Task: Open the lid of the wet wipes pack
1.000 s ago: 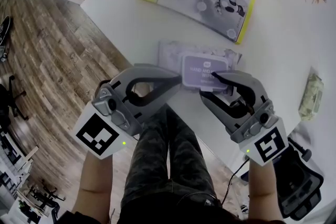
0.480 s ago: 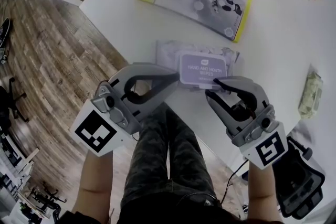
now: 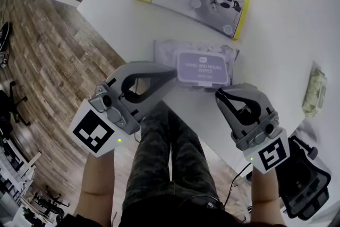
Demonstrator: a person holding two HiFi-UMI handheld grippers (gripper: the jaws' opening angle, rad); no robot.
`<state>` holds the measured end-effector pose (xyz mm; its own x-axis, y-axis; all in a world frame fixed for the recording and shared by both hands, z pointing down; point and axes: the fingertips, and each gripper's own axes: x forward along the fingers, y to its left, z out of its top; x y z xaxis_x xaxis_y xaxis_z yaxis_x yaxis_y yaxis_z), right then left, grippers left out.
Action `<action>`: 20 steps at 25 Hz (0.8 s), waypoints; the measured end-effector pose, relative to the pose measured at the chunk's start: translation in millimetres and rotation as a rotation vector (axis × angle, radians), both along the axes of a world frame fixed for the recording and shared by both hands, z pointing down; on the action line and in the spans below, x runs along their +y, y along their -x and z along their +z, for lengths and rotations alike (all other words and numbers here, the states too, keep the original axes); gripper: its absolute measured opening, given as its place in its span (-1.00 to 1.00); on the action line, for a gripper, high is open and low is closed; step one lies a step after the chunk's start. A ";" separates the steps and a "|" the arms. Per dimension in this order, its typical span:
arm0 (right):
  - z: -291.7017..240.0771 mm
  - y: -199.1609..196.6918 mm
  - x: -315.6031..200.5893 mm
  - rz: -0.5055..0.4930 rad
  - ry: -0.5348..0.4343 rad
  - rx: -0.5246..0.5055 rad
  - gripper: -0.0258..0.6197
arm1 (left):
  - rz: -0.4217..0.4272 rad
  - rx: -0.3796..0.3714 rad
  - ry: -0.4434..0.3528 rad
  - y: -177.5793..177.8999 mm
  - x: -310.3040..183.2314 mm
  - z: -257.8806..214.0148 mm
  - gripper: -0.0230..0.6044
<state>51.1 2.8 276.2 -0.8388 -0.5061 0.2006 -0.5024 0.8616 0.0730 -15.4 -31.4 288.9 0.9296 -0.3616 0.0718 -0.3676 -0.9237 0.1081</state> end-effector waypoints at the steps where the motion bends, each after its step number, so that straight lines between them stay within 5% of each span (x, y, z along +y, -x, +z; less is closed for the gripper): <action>1: 1.2 -1.7 0.2 0.008 -0.001 0.005 -0.84 | -0.002 0.005 0.000 -0.2 -0.6 -0.6 -0.89; 20: 11.6 -16.1 -19.8 0.112 -0.016 0.048 -0.86 | -0.015 0.011 -0.006 -0.9 -8.3 2.2 -0.89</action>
